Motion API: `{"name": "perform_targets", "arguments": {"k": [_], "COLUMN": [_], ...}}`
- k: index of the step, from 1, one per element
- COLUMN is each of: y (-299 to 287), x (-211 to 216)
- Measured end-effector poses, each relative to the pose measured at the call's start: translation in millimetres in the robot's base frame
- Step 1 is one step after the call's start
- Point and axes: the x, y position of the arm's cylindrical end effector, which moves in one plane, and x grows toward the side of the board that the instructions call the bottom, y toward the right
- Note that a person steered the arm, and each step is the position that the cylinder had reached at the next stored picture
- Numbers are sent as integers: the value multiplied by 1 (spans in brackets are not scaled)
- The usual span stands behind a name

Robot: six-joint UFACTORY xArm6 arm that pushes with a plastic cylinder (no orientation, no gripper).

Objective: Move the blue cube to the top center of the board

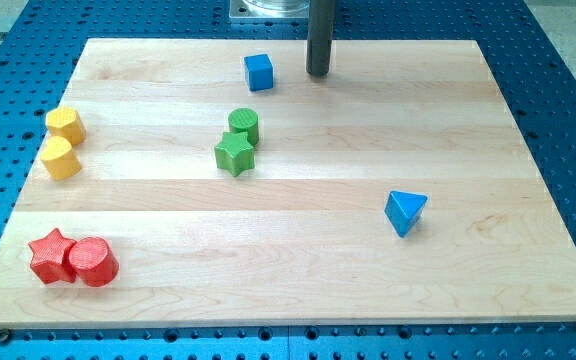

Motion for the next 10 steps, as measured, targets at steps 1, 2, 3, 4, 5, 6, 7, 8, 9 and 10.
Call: {"name": "perform_targets", "arguments": {"k": [1, 2, 3, 4, 5, 6, 7, 8, 9, 10], "y": [0, -28, -56, -85, -125, -59, -47, -12, 3, 3], "x": [24, 52, 41, 61, 39, 18, 55, 77, 83, 86]}}
